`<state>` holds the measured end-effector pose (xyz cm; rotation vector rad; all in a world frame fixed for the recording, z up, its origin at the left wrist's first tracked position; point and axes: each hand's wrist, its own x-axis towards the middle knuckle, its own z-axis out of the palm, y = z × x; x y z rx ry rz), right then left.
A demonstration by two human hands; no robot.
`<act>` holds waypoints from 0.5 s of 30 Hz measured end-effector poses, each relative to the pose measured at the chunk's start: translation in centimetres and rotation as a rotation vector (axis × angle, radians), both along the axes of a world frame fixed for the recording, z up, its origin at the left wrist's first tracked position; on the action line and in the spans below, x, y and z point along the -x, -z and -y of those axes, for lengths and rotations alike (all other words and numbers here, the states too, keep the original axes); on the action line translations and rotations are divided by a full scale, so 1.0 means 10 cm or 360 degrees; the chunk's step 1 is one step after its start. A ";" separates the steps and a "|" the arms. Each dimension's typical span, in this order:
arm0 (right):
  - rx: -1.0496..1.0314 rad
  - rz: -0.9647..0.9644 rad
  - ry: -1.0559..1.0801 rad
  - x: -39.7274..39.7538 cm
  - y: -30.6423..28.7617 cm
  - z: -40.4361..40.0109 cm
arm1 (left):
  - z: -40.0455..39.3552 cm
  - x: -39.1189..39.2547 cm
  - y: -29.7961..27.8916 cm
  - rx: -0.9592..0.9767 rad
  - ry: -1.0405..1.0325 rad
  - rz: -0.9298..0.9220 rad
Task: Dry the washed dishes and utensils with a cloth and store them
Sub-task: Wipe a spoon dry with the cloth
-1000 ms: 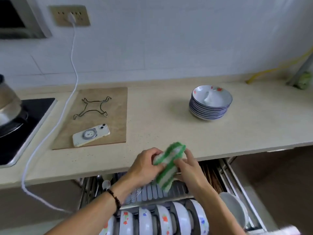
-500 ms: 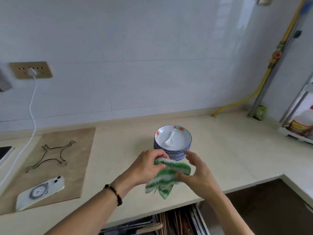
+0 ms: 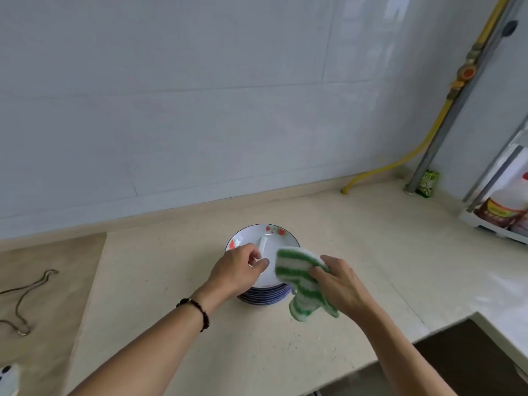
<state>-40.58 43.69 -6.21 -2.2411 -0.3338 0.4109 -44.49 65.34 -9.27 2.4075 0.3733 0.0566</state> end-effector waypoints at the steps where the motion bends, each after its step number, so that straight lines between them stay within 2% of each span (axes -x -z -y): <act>1: -0.0011 -0.0030 0.0024 -0.10 0.05 0.03 | 0.00 -0.12 0.07 -0.0097 -0.0041 -0.0044; 9: -0.0169 -0.0113 -0.0055 -0.68 0.25 0.16 | 0.08 -0.83 0.36 -0.0582 -0.0330 -0.0270; 12: -0.0218 -0.0155 -0.0100 -0.81 0.27 0.22 | 0.07 -0.96 0.40 -0.0529 -0.0468 -0.0418; 15: -0.0256 -0.0195 -0.0111 -0.92 0.28 0.29 | 0.04 -1.03 0.41 -0.0428 -0.0458 -0.0496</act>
